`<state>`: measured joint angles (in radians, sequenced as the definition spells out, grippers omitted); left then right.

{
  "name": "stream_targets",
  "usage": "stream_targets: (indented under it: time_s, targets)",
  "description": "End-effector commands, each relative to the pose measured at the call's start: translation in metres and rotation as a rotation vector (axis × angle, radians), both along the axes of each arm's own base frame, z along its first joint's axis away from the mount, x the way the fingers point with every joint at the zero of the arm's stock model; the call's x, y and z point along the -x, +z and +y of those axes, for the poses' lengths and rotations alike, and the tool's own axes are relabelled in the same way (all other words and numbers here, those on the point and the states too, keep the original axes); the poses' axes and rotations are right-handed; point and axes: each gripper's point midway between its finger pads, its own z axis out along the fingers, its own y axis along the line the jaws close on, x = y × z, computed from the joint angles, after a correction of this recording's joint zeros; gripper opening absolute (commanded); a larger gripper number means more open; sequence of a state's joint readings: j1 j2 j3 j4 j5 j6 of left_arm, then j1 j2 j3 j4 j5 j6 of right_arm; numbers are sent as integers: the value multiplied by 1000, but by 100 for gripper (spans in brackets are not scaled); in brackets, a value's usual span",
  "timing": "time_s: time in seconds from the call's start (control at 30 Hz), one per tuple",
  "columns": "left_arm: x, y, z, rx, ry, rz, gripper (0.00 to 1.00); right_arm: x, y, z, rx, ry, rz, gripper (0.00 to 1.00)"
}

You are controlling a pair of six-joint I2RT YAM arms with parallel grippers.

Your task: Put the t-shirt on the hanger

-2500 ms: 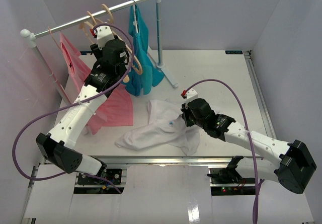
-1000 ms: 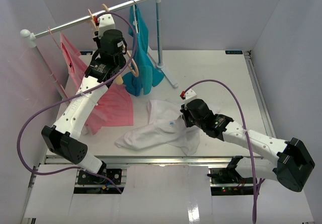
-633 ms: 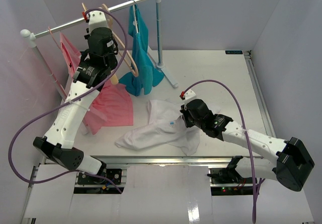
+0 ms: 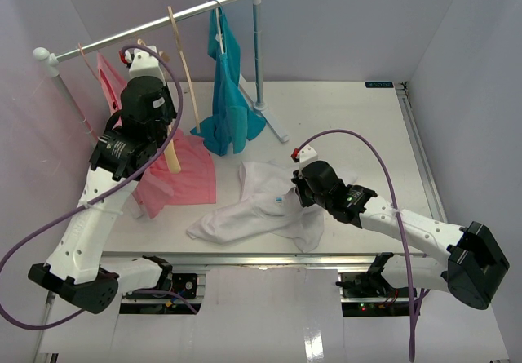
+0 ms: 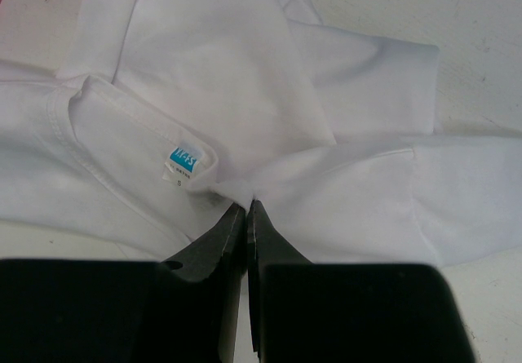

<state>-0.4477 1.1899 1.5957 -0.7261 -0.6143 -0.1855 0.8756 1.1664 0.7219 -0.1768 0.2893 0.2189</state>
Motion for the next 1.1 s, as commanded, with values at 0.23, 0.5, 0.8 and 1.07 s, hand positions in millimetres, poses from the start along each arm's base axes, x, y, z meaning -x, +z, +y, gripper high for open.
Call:
stream_targets:
  time_s: [0.23, 0.5, 0.8, 1.07]
  targets:
    - [67, -56, -22, 97, -249, 185, 0, -9, 16, 6, -18, -17, -43, 8]
    - [106, -139, -34, 122, -350, 429, 0, -11, 12, 4, 0, -31, -37, 8]
    - [155, -140, -56, 196, -575, 469, 0, -15, 9, -1, 24, -68, -34, 8]
    - [187, -149, -86, 267, -799, 520, 0, -19, 16, -9, 14, -115, -57, 8]
